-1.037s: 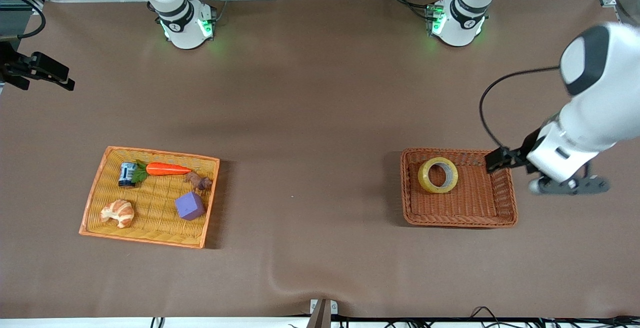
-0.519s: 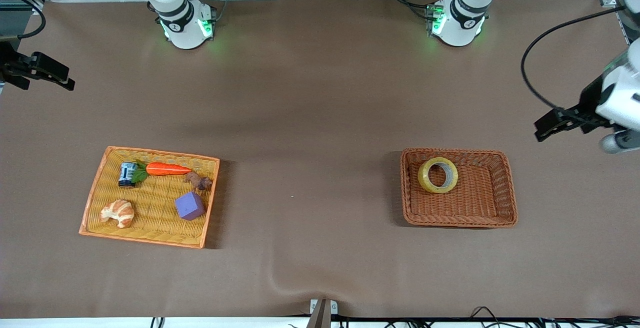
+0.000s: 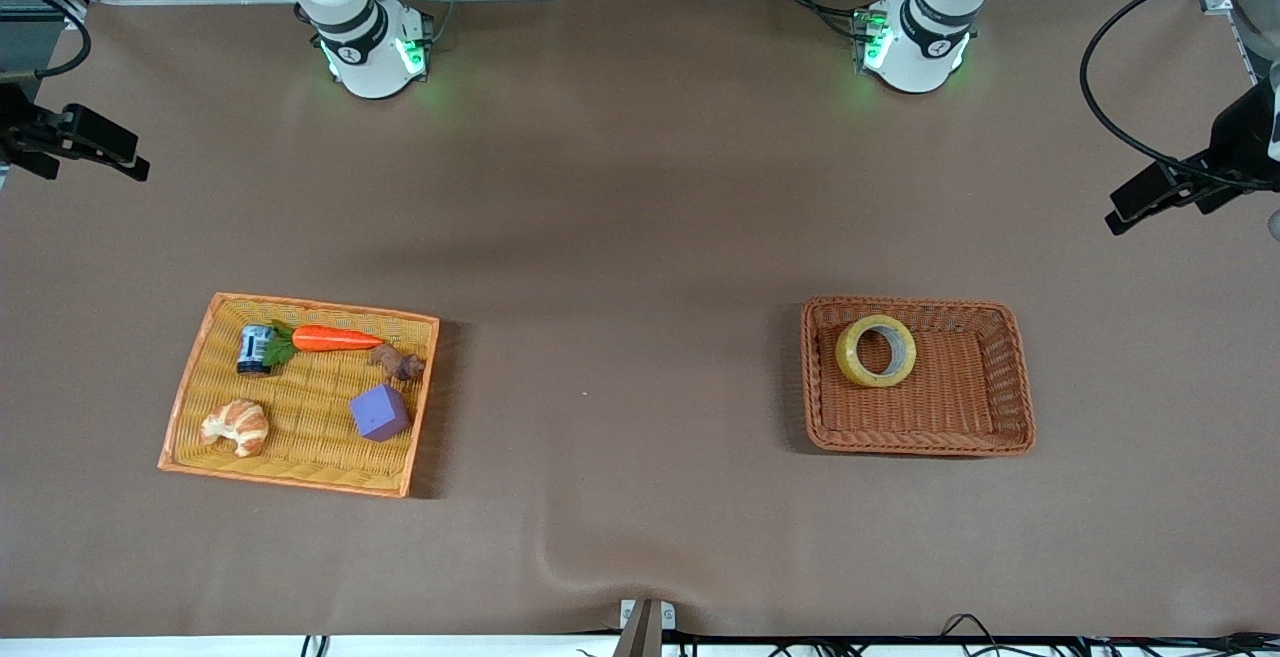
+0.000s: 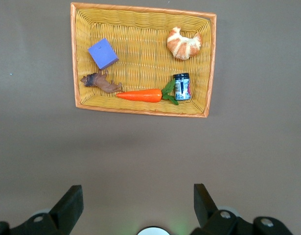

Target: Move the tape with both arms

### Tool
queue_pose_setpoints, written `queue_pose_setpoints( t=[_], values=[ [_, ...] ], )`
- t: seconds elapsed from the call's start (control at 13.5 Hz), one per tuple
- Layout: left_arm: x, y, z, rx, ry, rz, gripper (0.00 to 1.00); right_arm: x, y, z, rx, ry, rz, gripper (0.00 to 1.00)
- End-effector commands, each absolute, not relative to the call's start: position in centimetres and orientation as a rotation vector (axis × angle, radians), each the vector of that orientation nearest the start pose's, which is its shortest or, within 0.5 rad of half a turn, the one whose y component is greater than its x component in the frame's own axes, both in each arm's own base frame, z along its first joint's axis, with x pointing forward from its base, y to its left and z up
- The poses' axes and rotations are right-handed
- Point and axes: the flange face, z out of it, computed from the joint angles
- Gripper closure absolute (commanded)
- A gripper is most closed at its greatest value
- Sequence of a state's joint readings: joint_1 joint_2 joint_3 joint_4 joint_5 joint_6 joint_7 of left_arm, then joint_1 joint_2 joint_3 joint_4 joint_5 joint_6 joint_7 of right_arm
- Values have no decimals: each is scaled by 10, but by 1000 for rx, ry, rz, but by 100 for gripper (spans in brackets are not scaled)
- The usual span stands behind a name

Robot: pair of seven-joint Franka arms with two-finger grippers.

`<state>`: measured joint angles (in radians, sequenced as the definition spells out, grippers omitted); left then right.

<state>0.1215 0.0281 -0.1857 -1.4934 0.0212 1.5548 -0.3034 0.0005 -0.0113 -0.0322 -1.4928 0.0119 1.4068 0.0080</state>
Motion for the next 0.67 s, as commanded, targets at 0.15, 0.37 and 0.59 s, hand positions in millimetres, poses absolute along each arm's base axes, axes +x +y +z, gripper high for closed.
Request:
queue_pose_setpoints(
  t=[0.15,0.37,0.59],
  values=[
    [537,-38,636,-3108,-372,32,0,528,-17,655,-3138,84,120,0],
    [536,-53,635,-3113,-319,39,0,527,-16,653,-3135,84,137,0],
    [533,-68,633,-3118,-193,62,0,527,-17,653,-3132,85,137,0]
  ],
)
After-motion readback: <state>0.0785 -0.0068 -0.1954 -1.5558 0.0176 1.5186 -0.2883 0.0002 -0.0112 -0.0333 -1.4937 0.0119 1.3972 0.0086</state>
